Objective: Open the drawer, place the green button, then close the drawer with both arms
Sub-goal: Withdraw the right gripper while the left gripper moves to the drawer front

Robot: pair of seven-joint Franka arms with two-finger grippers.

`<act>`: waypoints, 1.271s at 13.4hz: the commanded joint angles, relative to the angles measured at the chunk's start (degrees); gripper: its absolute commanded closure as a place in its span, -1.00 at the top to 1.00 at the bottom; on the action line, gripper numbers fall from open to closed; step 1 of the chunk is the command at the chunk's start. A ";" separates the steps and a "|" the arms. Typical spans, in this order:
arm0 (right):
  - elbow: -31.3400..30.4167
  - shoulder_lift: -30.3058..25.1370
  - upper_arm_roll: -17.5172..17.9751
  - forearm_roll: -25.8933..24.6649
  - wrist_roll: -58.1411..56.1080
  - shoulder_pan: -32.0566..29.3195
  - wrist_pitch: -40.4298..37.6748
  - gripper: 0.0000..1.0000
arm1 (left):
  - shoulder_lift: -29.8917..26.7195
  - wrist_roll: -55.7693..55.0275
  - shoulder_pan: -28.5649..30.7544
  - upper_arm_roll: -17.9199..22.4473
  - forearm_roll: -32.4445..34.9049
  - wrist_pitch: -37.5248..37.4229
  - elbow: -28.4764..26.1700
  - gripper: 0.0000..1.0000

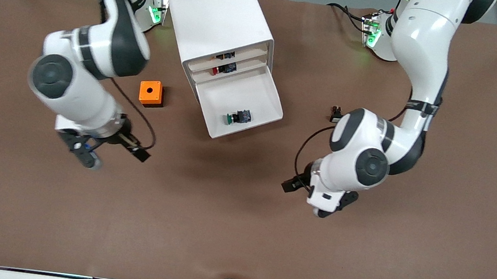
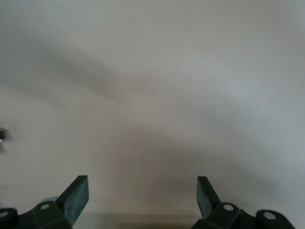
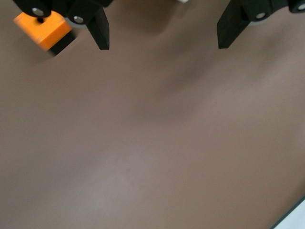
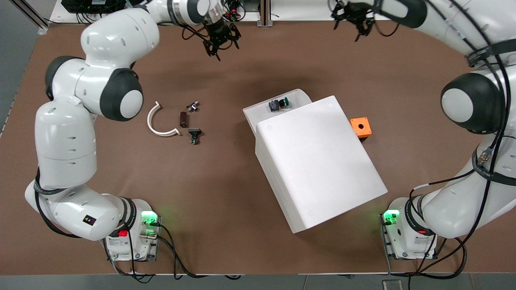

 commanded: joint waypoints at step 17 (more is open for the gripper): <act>-9.45 -23.58 1.36 -2.13 -39.49 -17.50 -8.50 1.00 | 4.43 -13.94 -21.23 -0.16 2.63 3.44 -4.46 0.99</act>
